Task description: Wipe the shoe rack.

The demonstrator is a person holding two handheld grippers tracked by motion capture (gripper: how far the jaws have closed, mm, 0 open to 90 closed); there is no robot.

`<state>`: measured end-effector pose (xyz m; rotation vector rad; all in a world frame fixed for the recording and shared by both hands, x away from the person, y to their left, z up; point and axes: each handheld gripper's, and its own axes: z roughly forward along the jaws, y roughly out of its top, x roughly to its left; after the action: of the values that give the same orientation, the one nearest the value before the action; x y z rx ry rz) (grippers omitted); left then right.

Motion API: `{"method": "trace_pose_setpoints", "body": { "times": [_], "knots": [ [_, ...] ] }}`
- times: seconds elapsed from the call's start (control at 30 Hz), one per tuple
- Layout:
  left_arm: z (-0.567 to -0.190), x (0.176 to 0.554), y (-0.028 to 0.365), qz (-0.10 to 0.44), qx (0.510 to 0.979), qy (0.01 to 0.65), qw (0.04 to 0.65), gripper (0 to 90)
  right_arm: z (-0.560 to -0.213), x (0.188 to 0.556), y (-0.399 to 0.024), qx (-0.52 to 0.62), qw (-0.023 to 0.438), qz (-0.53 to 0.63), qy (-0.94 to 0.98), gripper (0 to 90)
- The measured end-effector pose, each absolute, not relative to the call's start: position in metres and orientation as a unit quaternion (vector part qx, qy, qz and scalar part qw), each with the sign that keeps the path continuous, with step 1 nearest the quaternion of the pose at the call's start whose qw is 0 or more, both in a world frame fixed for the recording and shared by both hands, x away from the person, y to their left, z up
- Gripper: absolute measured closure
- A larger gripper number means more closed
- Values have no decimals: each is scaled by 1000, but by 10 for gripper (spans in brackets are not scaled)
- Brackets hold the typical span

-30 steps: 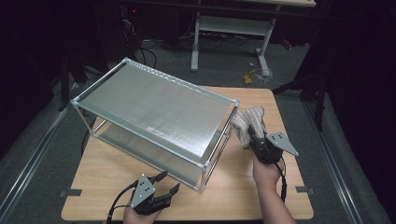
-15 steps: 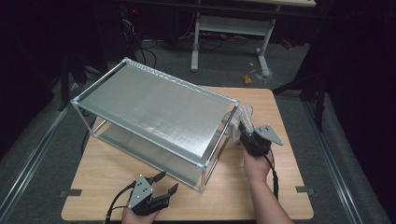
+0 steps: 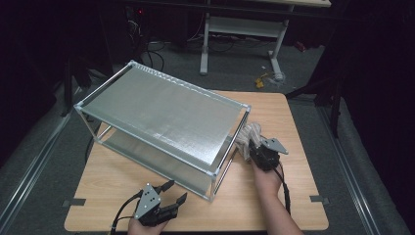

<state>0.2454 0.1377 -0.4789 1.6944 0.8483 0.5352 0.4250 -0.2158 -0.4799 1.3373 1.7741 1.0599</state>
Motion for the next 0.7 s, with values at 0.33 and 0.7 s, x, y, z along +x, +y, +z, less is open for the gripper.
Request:
{"method": "trace_pose_setpoints", "body": {
  "times": [0.33,0.7],
  "knots": [
    [-479,245,136,225,717,358,554,385,-483,421,-215,511,332,408,680,691],
    [-478,245,137,227,717,356,555,385,-429,415,-214,488,356,476,639,690]
  ]
}}
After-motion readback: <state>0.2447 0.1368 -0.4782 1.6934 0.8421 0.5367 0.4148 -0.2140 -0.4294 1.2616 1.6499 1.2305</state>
